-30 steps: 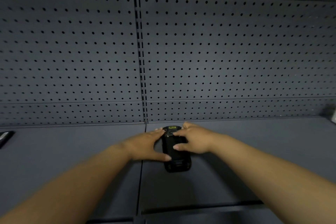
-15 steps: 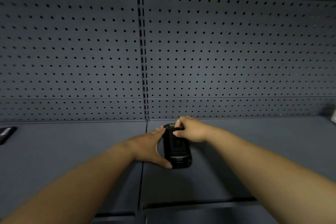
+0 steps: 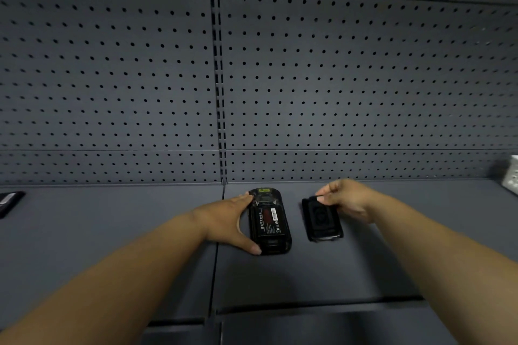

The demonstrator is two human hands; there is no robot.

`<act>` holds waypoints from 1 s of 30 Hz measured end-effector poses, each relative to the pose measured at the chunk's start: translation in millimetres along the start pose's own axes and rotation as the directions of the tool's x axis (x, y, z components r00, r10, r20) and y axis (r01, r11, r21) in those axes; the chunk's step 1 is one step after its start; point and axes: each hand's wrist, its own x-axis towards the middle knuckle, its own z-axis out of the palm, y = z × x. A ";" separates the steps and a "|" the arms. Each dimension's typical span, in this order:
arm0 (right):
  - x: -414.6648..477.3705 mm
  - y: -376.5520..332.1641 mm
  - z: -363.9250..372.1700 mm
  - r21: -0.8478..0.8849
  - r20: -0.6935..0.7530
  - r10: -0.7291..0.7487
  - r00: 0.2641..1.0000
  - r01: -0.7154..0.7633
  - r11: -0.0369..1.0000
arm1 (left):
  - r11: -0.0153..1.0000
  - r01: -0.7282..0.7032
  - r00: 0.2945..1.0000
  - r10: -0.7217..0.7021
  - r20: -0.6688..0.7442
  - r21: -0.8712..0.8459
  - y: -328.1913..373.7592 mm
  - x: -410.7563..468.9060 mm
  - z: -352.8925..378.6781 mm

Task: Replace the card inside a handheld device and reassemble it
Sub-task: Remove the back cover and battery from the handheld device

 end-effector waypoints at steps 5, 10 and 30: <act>6.4 12.6 8.5 -0.155 -0.108 0.003 0.994 -0.020 0.988 | 1.000 0.009 1.000 -0.009 0.000 0.015 0.3 -1.0 0.0; 6.7 14.0 13.8 -0.294 -0.157 -0.044 0.987 -0.004 0.956 | 1.000 0.020 1.000 -0.020 0.005 0.016 0.3 -0.8 -0.2; -25.2 -33.0 70.6 -0.833 0.382 -0.351 0.855 0.483 0.270 | 1.000 -0.018 1.000 0.018 -0.022 0.008 2.7 -3.8 -0.1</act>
